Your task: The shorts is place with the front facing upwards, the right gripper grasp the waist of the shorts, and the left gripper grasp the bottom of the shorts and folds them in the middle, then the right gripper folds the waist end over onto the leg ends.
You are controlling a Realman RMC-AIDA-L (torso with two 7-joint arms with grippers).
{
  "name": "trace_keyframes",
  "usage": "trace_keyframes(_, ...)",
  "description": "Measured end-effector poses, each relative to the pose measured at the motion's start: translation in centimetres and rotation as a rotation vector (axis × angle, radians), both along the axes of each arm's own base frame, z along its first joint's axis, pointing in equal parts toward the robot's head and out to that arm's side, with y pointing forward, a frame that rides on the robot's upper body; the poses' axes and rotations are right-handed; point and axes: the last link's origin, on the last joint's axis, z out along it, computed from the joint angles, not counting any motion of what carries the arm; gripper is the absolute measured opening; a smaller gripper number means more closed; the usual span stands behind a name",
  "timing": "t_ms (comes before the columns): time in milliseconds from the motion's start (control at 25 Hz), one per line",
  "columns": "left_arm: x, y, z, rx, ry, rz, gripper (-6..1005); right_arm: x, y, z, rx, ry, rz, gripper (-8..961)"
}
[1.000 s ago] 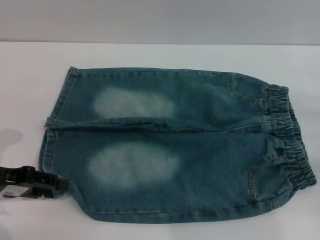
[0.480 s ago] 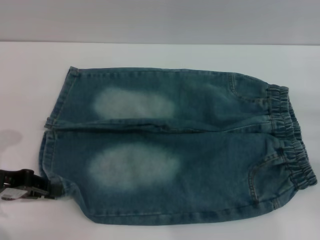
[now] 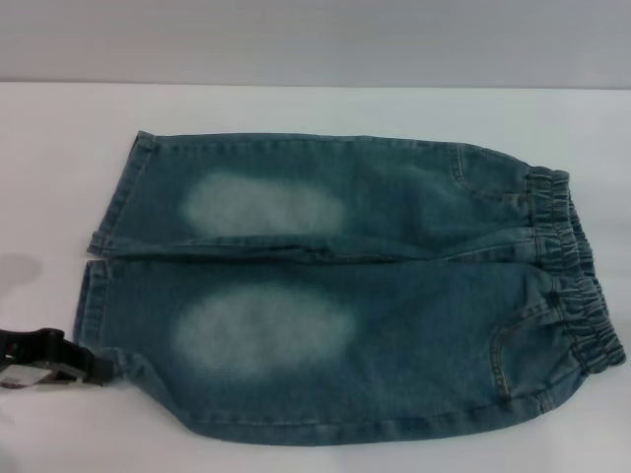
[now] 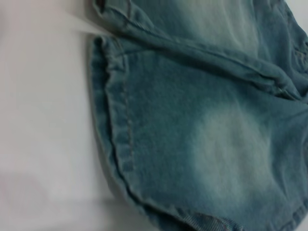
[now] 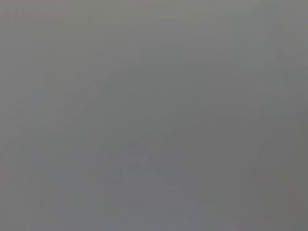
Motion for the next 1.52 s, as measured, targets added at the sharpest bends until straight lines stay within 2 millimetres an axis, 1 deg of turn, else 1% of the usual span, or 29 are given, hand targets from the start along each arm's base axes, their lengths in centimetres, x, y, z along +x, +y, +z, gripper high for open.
trace_keyframes(200,0.0,0.4,0.3,0.012,0.022,-0.027,32,-0.4,0.4,0.1,-0.032,0.015,0.043,559)
trace_keyframes(400,0.1,0.8,0.3,0.022,0.036,-0.078,33,-1.3,1.3,0.7,-0.155,0.076,0.167,559)
trace_keyframes(520,0.2,1.0,0.3,0.026,0.042,-0.11,33,-2.5,1.7,0.8,-0.29,0.11,0.268,559)
trace_keyframes(680,0.4,1.7,0.2,0.045,0.06,-0.145,33,-4.5,2.6,1.0,-0.513,0.081,0.367,558)
trace_keyframes(720,0.4,1.7,0.2,0.045,0.06,-0.145,33,-5.0,2.9,1.2,-0.568,0.068,0.383,558)
trace_keyframes(760,0.5,1.9,0.3,0.051,0.068,-0.161,33,-5.8,3.1,1.7,-0.666,0.045,0.413,558)
trace_keyframes(800,0.5,1.9,0.3,0.051,0.068,-0.161,33,-5.8,3.1,1.7,-0.666,0.045,0.413,558)
trace_keyframes(1000,0.6,2.0,0.3,0.053,0.071,-0.166,33,-7.8,3.1,3.4,-0.926,0.023,0.493,558)
trace_keyframes(1040,0.8,2.5,0.8,0.068,0.086,-0.182,33,-8.3,3.0,4.0,-0.985,0.02,0.502,559)
trace_keyframes(1200,0.8,2.8,1.0,0.076,0.094,-0.188,32,-10.1,2.0,5.6,-1.198,-0.019,0.513,559)
trace_keyframes(1240,0.8,2.9,1.1,0.08,0.102,-0.193,32,-10.3,1.8,5.9,-1.229,-0.031,0.505,559)
trace_keyframes(1360,1.0,3.4,1.4,0.085,0.111,-0.204,32,-11.0,1.3,6.7,-1.34,-0.091,0.427,559)
trace_keyframes(1520,1.3,3.7,1.5,0.087,0.114,-0.215,32,-11.1,1.3,6.8,-1.482,-0.187,0.296,558)
